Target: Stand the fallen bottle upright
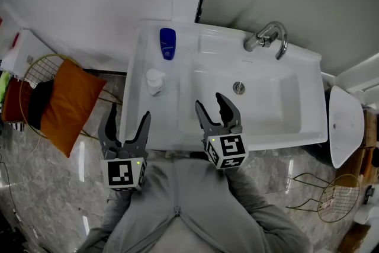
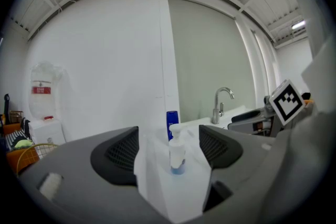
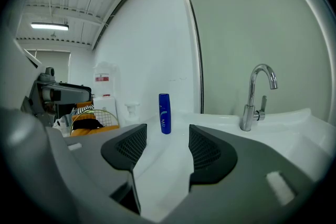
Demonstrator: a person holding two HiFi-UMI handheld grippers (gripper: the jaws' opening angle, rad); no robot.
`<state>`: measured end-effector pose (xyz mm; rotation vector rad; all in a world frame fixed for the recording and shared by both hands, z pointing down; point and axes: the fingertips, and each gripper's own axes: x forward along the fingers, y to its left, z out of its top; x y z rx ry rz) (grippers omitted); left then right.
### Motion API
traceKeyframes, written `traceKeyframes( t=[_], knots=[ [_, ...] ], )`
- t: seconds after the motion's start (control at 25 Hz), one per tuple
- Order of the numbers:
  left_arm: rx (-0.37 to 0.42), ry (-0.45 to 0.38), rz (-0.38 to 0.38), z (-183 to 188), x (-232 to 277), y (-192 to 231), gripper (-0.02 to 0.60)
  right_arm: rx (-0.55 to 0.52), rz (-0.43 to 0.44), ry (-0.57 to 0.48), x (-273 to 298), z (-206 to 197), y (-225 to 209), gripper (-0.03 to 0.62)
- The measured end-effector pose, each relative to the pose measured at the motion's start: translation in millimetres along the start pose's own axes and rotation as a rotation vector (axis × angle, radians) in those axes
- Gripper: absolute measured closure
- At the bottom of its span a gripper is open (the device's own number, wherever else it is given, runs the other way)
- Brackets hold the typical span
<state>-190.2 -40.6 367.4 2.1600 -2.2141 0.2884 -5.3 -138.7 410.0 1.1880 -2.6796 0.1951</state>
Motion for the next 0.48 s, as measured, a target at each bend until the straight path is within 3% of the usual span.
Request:
traceKeyframes(
  t=[0.48],
  knots=[
    [0.020, 0.010, -0.004, 1.8, 2.4, -1.9, 0.195, -0.010, -0.002, 0.014, 0.5, -3.4, -0.3, 0.342]
  ],
)
